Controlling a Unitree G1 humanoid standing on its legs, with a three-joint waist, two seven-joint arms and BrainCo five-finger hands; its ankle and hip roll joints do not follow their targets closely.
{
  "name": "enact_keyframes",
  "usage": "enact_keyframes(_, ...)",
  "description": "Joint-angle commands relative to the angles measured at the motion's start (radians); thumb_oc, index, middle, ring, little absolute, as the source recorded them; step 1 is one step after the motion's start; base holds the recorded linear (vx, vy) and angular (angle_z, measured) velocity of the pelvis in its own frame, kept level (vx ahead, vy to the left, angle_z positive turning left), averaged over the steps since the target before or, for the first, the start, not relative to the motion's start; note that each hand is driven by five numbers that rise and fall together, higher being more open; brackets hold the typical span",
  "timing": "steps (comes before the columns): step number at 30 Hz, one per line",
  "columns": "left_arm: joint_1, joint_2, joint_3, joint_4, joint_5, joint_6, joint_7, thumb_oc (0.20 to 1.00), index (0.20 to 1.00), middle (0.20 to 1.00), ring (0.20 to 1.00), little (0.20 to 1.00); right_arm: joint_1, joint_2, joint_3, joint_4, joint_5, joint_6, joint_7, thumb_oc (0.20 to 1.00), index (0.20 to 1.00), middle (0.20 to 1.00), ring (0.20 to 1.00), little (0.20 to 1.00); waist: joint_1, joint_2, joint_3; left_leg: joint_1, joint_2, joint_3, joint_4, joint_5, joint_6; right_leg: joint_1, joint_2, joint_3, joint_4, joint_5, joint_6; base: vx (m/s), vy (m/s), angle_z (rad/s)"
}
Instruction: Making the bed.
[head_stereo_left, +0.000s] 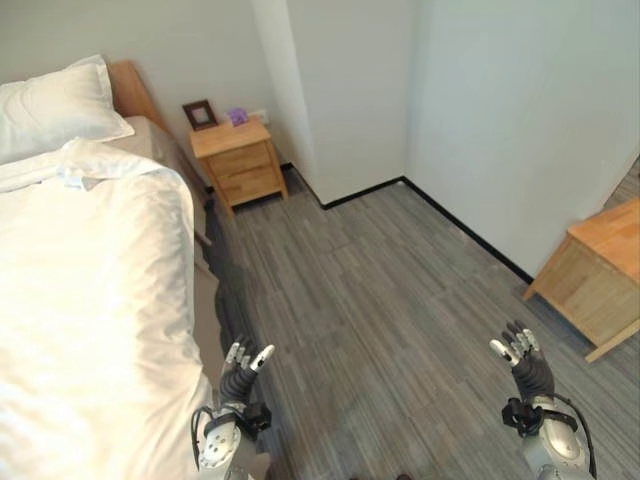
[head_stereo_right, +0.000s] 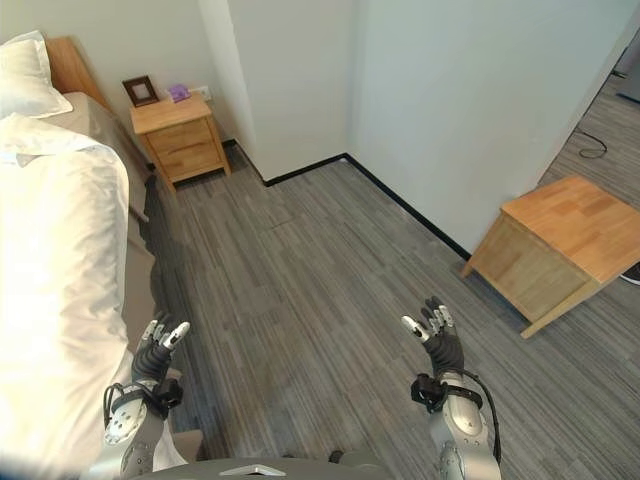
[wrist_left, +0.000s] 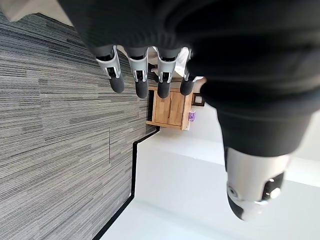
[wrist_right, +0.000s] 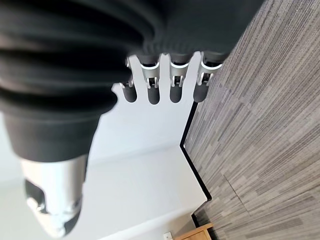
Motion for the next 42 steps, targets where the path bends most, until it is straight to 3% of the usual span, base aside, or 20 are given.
enact_keyframes(1,-0.115,0.090,-0.061,0.052,0.137,-0.006,0.033,1.000,1.000,1.000,1.000,1.000,-0.110,0.018,-0.058,0.071,0.115,-0.070,-0.066,1.000,1.000,1.000,1.000,1.000,0.009,-0.047,-0.001,0.000,0.087,0.128,-0.037,-0.011,-0.071,-0.003,-0.171,-0.141,-0.062,0.038,0.132,-0.03,0.111,0.20)
enact_keyframes(10,-0.097,0.089,-0.054,0.053,0.131,0.002,0.015,1.000,1.000,1.000,1.000,1.000,-0.077,0.042,-0.068,0.105,0.144,-0.056,-0.044,1.000,1.000,1.000,1.000,1.000,0.008,-0.058,-0.007,0.024,0.067,0.139,-0.018,-0.037,-0.044,0.011,-0.190,-0.106,-0.037,0.040,0.146,0.00,0.065,-0.06)
enact_keyframes(13,-0.107,0.086,-0.049,0.050,0.117,0.004,0.023,1.000,1.000,1.000,1.000,1.000,-0.090,0.050,-0.063,0.098,0.155,-0.058,-0.044,1.000,1.000,1.000,1.000,1.000,0.012,-0.059,0.008,0.024,0.063,0.137,-0.003,-0.043,-0.030,-0.031,-0.204,-0.094,0.059,0.056,0.163,-0.03,0.042,-0.11)
enact_keyframes(14,-0.130,0.091,-0.058,0.056,0.120,0.002,0.028,1.000,1.000,1.000,1.000,1.000,-0.092,0.058,-0.066,0.087,0.155,-0.062,-0.046,1.000,1.000,1.000,1.000,1.000,0.003,-0.054,0.021,0.022,0.061,0.108,-0.006,-0.032,-0.026,-0.067,-0.202,-0.056,0.161,0.075,0.174,-0.04,0.040,-0.03)
enact_keyframes(15,-0.130,0.091,-0.058,0.056,0.120,0.001,0.028,1.000,1.000,1.000,1.000,1.000,-0.092,0.058,-0.066,0.087,0.155,-0.062,-0.046,1.000,1.000,1.000,1.000,1.000,0.003,-0.055,0.021,0.022,0.060,0.108,-0.006,-0.032,-0.026,-0.068,-0.202,-0.055,0.162,0.075,0.174,-0.02,0.014,0.10)
enact_keyframes(16,-0.143,0.096,-0.065,0.054,0.119,-0.001,0.030,1.000,1.000,1.000,1.000,1.000,-0.090,0.058,-0.063,0.076,0.148,-0.063,-0.045,1.000,1.000,1.000,1.000,1.000,-0.005,-0.054,0.023,0.021,0.058,0.077,-0.011,-0.026,-0.027,-0.080,-0.187,-0.008,0.197,0.082,0.177,0.02,-0.057,0.25)
enact_keyframes(17,-0.156,0.098,-0.070,0.054,0.115,-0.008,0.032,1.000,1.000,1.000,1.000,1.000,-0.087,0.055,-0.054,0.071,0.131,-0.065,-0.045,1.000,1.000,1.000,1.000,1.000,-0.012,-0.051,0.019,0.022,0.063,0.042,-0.017,-0.023,-0.033,-0.086,-0.160,0.048,0.162,0.062,0.167,0.02,-0.113,0.54)
enact_keyframes(18,-0.163,0.096,-0.068,0.056,0.107,-0.012,0.034,1.000,1.000,1.000,1.000,1.000,-0.089,0.050,-0.048,0.068,0.114,-0.066,-0.044,1.000,1.000,1.000,1.000,1.000,-0.010,-0.048,0.016,0.019,0.072,0.026,-0.016,-0.021,-0.041,-0.088,-0.154,0.063,0.117,0.045,0.158,0.02,-0.107,0.86)
enact_keyframes(22,-0.172,0.106,-0.060,0.058,0.113,-0.026,0.064,1.000,1.000,1.000,1.000,1.000,-0.097,0.022,-0.042,0.057,0.073,-0.075,-0.050,1.000,1.000,1.000,1.000,1.000,0.000,-0.059,0.012,0.008,0.091,-0.017,-0.010,-0.022,-0.066,-0.077,-0.158,0.070,-0.020,0.054,0.149,0.04,-0.197,0.54)
enact_keyframes(23,-0.166,0.102,-0.056,0.056,0.101,-0.020,0.042,1.000,1.000,1.000,1.000,1.000,-0.097,0.029,-0.033,0.067,0.106,-0.072,-0.035,1.000,1.000,1.000,1.000,1.000,0.010,-0.072,0.004,-0.015,0.102,-0.062,-0.001,-0.014,-0.082,-0.043,-0.152,0.053,-0.052,0.041,0.148,0.03,-0.364,0.72)
enact_keyframes(27,-0.170,0.076,-0.049,0.085,0.038,-0.020,0.031,1.000,1.000,1.000,1.000,1.000,-0.107,-0.003,-0.044,0.074,0.159,-0.074,-0.024,1.000,1.000,1.000,1.000,1.000,0.023,-0.095,0.017,-0.090,0.118,-0.029,0.151,-0.017,-0.121,0.038,-0.147,-0.017,-0.114,0.044,0.117,-0.02,-0.254,0.94)
enact_keyframes(29,-0.172,0.070,-0.054,0.088,0.031,-0.017,0.027,1.000,1.000,1.000,1.000,1.000,-0.108,-0.015,-0.054,0.076,0.149,-0.074,-0.029,1.000,1.000,1.000,1.000,1.000,0.018,-0.099,0.022,-0.105,0.112,-0.001,0.176,-0.016,-0.119,0.052,-0.149,-0.037,-0.118,0.043,0.110,-0.03,-0.060,0.63)
enact_keyframes(32,-0.142,0.065,-0.064,0.081,0.049,-0.004,0.015,1.000,1.000,1.000,1.000,1.000,-0.116,-0.011,-0.074,0.082,0.173,-0.075,-0.034,1.000,1.000,1.000,1.000,1.000,0.022,-0.087,0.014,-0.116,0.055,0.013,0.128,-0.014,-0.092,0.057,-0.136,-0.038,-0.119,0.046,0.107,0.03,-0.047,0.41)
enact_keyframes(42,-0.108,0.096,-0.011,0.061,0.055,-0.010,0.010,1.000,1.000,1.000,1.000,1.000,-0.122,-0.014,-0.046,0.116,0.099,-0.046,-0.003,1.000,1.000,1.000,1.000,1.000,0.023,-0.076,-0.007,-0.068,0.033,0.009,0.065,-0.035,-0.051,0.053,-0.146,0.014,-0.133,0.040,0.119,0.10,0.070,-0.18)
